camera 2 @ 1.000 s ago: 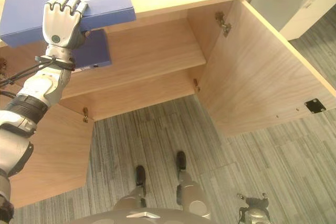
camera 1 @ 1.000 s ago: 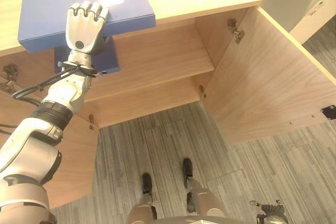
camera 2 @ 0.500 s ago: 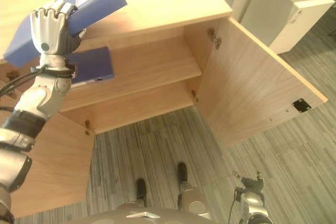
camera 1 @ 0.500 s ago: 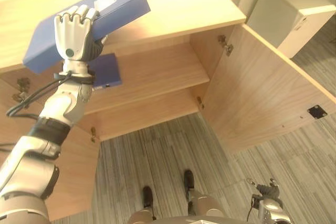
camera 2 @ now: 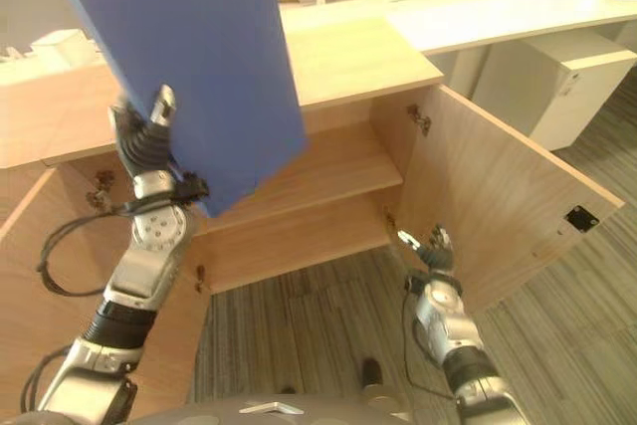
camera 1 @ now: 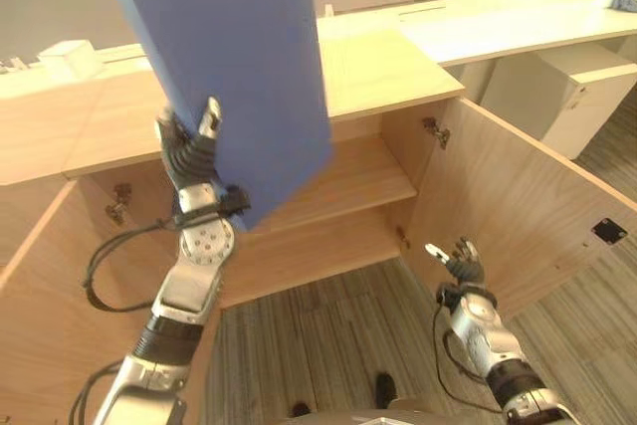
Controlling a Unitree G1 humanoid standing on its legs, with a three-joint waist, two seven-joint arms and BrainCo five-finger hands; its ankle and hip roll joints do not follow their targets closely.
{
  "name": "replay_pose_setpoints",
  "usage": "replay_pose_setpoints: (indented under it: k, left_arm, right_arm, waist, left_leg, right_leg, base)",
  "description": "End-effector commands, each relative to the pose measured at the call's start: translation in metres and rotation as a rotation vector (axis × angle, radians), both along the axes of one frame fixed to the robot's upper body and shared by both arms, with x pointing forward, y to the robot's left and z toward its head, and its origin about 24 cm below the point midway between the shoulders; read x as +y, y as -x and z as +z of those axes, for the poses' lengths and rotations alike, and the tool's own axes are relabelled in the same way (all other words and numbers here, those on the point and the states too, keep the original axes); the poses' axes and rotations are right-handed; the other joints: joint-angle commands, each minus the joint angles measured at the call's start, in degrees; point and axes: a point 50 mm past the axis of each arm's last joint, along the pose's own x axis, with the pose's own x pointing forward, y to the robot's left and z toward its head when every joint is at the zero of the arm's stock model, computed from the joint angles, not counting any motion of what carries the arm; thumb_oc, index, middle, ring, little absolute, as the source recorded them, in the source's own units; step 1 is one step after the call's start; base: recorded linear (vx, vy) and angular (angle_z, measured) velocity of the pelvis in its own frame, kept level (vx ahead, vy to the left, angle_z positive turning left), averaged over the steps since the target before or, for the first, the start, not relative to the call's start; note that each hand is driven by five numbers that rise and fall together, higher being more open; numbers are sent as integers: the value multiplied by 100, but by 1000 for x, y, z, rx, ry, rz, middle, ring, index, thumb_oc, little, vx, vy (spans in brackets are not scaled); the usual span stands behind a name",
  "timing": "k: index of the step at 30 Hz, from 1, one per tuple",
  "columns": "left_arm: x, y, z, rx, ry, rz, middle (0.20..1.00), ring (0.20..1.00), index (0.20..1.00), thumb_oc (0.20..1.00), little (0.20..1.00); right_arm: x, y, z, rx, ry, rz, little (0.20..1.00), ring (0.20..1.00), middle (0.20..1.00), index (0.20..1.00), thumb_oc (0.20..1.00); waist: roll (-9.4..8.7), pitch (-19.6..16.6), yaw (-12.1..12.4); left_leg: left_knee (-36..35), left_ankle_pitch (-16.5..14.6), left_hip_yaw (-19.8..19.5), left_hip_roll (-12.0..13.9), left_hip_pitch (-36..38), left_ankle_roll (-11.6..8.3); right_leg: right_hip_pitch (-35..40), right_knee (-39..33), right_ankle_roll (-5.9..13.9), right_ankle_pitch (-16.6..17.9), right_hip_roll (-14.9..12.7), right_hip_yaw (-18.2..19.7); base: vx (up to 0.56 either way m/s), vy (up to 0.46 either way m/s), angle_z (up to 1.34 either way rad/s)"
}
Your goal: Put the empty folder in the office cabinet
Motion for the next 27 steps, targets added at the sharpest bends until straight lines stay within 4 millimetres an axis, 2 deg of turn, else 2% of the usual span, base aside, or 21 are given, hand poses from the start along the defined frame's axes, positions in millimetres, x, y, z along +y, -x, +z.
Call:
replay_pose_setpoints:
  k: [1, 3, 6, 7, 9, 11, 12, 16, 17, 18, 19, 20, 21, 22, 23, 25, 26, 27]
  left_arm:
    - [4, 6, 11, -55, 80, -125, 200, 200, 200, 200, 200]
    - [1, 13, 1, -9, 121, -182, 200, 200, 200, 200, 200]
    - [0, 20, -9, 37, 151, -218, 200, 200, 200, 200, 200]
    - [0, 20, -9, 37, 151, -218, 200, 200, 200, 200, 200]
    - [-2, 33, -29, 136, 182, -318, 200, 200, 200, 200, 200]
    - [-1, 37, -33, 161, 179, -334, 200, 200, 200, 200, 200]
    - [1, 45, -39, 200, 184, -372, 200, 200, 200, 200, 200]
    - [0, 53, -46, 243, 219, -425, 200, 200, 200, 200, 200]
    - [-7, 57, -49, 274, 246, -489, 200, 200, 200, 200, 200]
    - [-10, 58, -49, 278, 254, -512, 200, 200, 200, 200, 200]
    - [-10, 58, -49, 278, 254, -511, 200, 200, 200, 200, 200]
    - [-17, 59, -49, 295, 266, -564, 200, 200, 200, 200, 200]
    - [-17, 59, -49, 295, 266, -564, 200, 200, 200, 200, 200]
    - [-23, 59, -48, 299, 266, -605, 200, 200, 200, 200, 200]
    - [-23, 59, -48, 299, 266, -605, 200, 200, 200, 200, 200]
    - [-33, 59, -44, 298, 262, -660, 200, 200, 200, 200, 200]
    - [-32, 59, -44, 298, 262, -659, 200, 200, 200, 200, 200]
    - [-36, 60, -43, 301, 264, -677, 200, 200, 200, 200, 200]
  right_arm:
    - [-1, -19, 32, -155, -80, 13, 1000, 1000, 1000, 1000, 1000]
    - [0, -28, 46, -213, -118, 16, 1000, 1000, 1000, 1000, 1000]
    - [-2, -34, 57, -258, -126, 1, 1000, 1000, 1000, 1000, 1000]
    - [-2, -34, 57, -258, -126, 1, 1000, 1000, 1000, 1000, 1000]
    - [-14, -41, 62, -234, -88, 49, 1000, 1000, 1000, 1000, 1000]
    - [-18, -42, 64, -228, -79, 70, 1000, 1000, 1000, 1000, 1000]
    - [-21, -45, 68, -224, -83, 112, 1000, 1000, 1000, 1000, 1000]
    - [-15, -48, 73, -232, -125, 185, 1000, 1000, 1000, 1000, 1000]
    - [3, -47, 74, -230, -190, 274, 1000, 1000, 1000, 1000, 1000]
    - [12, -46, 73, -221, -212, 313, 1000, 1000, 1000, 1000, 1000]
    - [12, -46, 73, -221, -213, 313, 1000, 1000, 1000, 1000, 1000]
    - [33, -43, 71, -199, -258, 409, 1000, 1000, 1000, 1000, 1000]
    - [33, -43, 71, -199, -258, 409, 1000, 1000, 1000, 1000, 1000]
    - [53, -39, 70, -179, -286, 503, 1000, 1000, 1000, 1000, 1000]
    - [53, -39, 70, -179, -286, 503, 1000, 1000, 1000, 1000, 1000]
    - [79, -32, 71, -166, -303, 628, 1000, 1000, 1000, 1000, 1000]
    - [79, -32, 71, -166, -303, 628, 1000, 1000, 1000, 1000, 1000]
    - [88, -29, 69, -154, -311, 665, 1000, 1000, 1000, 1000, 1000]
  waist:
    - [-237, -211, 128]
    - [-245, -224, 192]
    - [-253, -241, 243]
    - [-253, -241, 243]
    - [-341, -239, 355]
    - [-366, -231, 382]
    - [-407, -211, 439]
    - [-453, -159, 503]
    - [-489, -120, 553]
    - [-499, -108, 563]
    - [-500, -109, 561]
    - [-521, -86, 594]
    - [-521, -87, 592]
    - [-529, -64, 611]
    - [-529, -65, 608]
    - [-536, -39, 637]
    - [-536, -40, 634]
    - [-537, -35, 647]
  left_leg:
    - [16, -808, 42, -283, 77, 123]
    - [16, -819, 20, -306, 119, 146]
    - [16, -828, 1, -320, 150, 166]
    - [16, -828, 1, -320, 150, 166]
    - [16, -816, -39, -346, 160, 182]
    - [16, -813, -42, -349, 153, 185]
    - [16, -806, -52, -353, 156, 190]
    - [16, -792, -72, -352, 137, 200]
    - [16, -775, -99, -358, 110, 211]
    - [16, -766, -113, -358, 94, 214]
    - [16, -765, -114, -358, 93, 214]
    - [16, -750, -134, -356, 73, 216]
    - [16, -750, -135, -356, 72, 216]
    - [16, -734, -149, -351, 49, 214]
    - [16, -734, -151, -351, 48, 214]
    - [16, -709, -188, -353, 11, 214]
    - [16, -709, -190, -353, 11, 214]
    - [16, -701, -204, -355, 1, 215]
  right_leg:
    - [70, 385, 562, -655, -534, 18]
    - [111, 392, 569, -648, -568, 11]
    - [149, 385, 579, -647, -602, -13]
    - [149, 385, 579, -647, -602, -13]
    - [178, 394, 588, -627, -642, -44]
    - [171, 404, 589, -623, -648, -48]
    - [168, 431, 600, -608, -664, -64]
    - [141, 462, 609, -595, -684, -62]
    - [107, 496, 617, -582, -694, -63]
    - [94, 506, 619, -577, -697, -61]
    - [93, 507, 619, -578, -698, -62]
    - [68, 529, 620, -570, -701, -65]
    - [68, 531, 620, -572, -701, -66]
    - [38, 556, 623, -565, -711, -81]
    - [37, 558, 623, -566, -712, -83]
    - [10, 585, 616, -567, -715, -95]
    - [11, 586, 616, -568, -715, -97]
    - [2, 590, 615, -568, -716, -99]
  base:
    - [16, 52, 4]
    - [8, 33, 4]
    - [13, 21, 5]
    - [-1, 24, 4]
    - [-13, 26, 8]
    - [-11, 14, 19]
    - [-10, 13, 17]
    - [-4, 3, 2]
    - [0, 0, 0]
    - [0, 0, 0]
    - [0, 0, 0]
    - [0, 0, 0]
    - [0, 0, 0]
    - [0, 0, 0]
    - [0, 0, 0]
    - [5, -2, 8]
    - [8, 1, 10]
    - [9, 2, 6]
